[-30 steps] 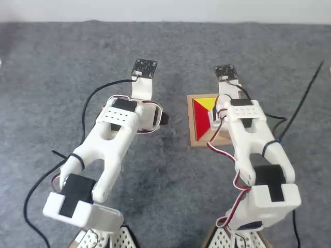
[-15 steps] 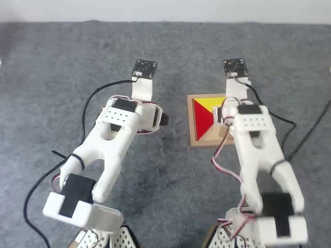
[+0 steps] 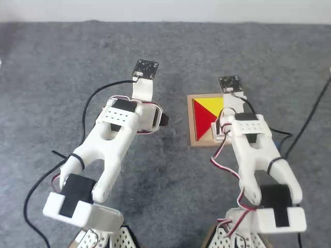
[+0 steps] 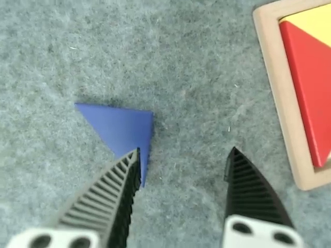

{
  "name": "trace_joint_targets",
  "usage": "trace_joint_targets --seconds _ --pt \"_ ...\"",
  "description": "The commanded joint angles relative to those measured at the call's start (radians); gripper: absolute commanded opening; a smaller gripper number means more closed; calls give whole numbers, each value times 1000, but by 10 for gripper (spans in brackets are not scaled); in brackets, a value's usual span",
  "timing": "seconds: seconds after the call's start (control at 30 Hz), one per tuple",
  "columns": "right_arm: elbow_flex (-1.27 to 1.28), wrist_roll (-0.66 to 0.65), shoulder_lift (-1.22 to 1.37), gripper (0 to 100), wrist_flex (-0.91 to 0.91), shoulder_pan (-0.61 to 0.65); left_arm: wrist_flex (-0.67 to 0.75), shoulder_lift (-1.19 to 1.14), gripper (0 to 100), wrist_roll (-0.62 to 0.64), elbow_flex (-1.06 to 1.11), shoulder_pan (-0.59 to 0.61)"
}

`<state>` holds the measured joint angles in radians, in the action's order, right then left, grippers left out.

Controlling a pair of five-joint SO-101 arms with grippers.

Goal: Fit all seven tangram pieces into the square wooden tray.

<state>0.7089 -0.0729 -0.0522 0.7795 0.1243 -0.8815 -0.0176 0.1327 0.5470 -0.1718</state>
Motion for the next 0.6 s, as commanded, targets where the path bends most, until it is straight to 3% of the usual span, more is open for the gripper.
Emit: trace_joint_targets --seconds 0.0,0.57 --pt "-71 -14 44 21 -18 -2 17 54 258 -9 -4 -6" --pt "-374 -11 282 21 -10 -18 15 54 258 -12 -2 -6"
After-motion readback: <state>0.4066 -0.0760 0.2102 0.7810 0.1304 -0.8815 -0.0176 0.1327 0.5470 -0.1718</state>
